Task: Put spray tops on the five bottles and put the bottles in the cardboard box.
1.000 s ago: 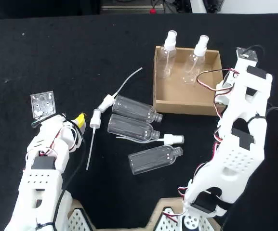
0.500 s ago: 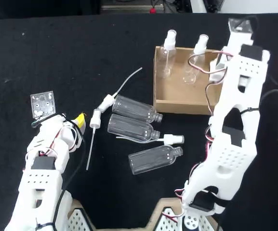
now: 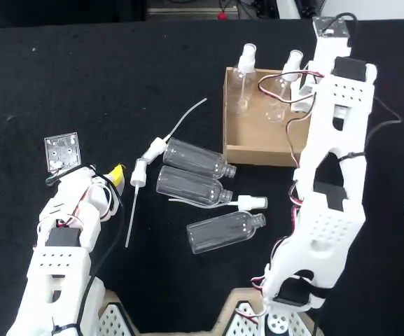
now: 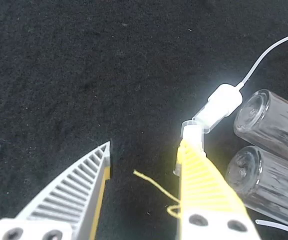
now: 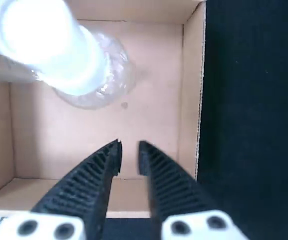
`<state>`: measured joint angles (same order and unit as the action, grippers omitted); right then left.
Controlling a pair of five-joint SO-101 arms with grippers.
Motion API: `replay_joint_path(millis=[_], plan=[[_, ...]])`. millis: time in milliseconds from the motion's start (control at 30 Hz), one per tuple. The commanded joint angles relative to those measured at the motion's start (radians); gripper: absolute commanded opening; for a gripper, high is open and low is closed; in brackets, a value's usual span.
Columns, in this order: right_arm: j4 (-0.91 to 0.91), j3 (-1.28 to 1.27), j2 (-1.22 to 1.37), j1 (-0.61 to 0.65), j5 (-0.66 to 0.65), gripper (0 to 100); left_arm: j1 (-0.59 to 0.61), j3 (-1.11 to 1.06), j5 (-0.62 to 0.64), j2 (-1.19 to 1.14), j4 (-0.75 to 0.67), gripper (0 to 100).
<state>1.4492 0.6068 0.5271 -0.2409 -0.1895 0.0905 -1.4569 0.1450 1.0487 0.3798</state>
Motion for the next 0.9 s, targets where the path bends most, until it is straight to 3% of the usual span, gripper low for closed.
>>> replay_joint_path(millis=[0,233,533,867], plan=[[-0.026,-0.015,-0.074,0.011,0.025,1.0,0.005,0.010,-0.003,0.006,-0.021,21],[-0.100,-0.311,-0.315,0.012,0.040,1.1,0.004,0.010,-0.003,0.006,-0.021,21],[-0.732,-0.940,-0.590,0.015,0.044,1.1,0.002,0.010,-0.003,0.006,-0.021,21],[-1.091,-1.171,-0.588,0.015,0.038,1.1,0.002,0.010,-0.003,0.006,-0.021,21]])
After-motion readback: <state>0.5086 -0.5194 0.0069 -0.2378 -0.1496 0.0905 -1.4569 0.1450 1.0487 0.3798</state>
